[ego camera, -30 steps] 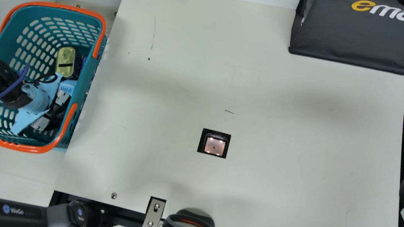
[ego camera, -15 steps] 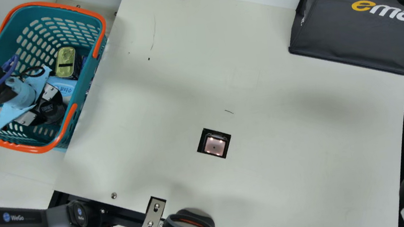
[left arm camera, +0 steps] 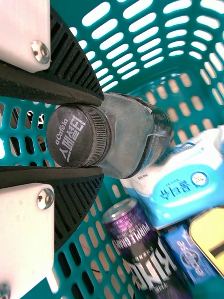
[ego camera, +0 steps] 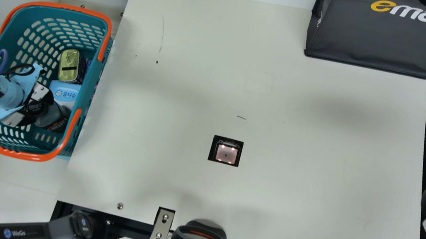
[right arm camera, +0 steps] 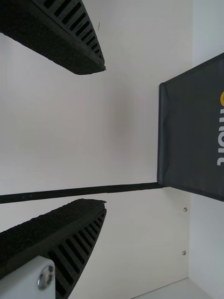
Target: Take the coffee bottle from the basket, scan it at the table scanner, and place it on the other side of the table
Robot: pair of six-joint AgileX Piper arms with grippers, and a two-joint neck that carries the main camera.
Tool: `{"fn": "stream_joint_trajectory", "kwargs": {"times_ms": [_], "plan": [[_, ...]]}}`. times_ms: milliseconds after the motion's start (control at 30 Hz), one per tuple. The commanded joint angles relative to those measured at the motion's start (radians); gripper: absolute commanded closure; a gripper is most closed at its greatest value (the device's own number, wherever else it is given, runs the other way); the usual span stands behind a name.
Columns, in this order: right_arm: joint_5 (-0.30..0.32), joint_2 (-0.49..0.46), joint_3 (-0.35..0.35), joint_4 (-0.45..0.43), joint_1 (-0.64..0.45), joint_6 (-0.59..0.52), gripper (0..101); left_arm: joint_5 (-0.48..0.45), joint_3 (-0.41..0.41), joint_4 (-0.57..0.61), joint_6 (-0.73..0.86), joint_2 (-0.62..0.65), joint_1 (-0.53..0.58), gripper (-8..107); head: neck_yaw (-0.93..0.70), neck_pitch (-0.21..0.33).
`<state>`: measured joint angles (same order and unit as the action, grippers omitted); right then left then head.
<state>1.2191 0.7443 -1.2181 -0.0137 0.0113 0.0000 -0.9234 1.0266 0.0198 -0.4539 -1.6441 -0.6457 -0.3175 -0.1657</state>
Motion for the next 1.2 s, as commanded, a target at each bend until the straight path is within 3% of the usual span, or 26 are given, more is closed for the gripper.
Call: {"fn": "stream_joint_trajectory", "kwargs": {"times_ms": [0,633,1167], "plan": [[0.0,0.0,0.0,0.0,0.0,0.0,6,-0.016,0.022,0.009,0.015,0.01,-0.002,107,-0.004,0.027],[0.0,0.0,0.0,0.0,0.0,0.0,6,-0.214,0.296,0.079,0.101,0.087,-0.003,107,-0.004,0.027],[0.0,0.0,0.0,0.001,0.0,0.0,6,-0.289,0.445,0.088,0.109,0.181,0.133,107,-0.004,0.027]]}}
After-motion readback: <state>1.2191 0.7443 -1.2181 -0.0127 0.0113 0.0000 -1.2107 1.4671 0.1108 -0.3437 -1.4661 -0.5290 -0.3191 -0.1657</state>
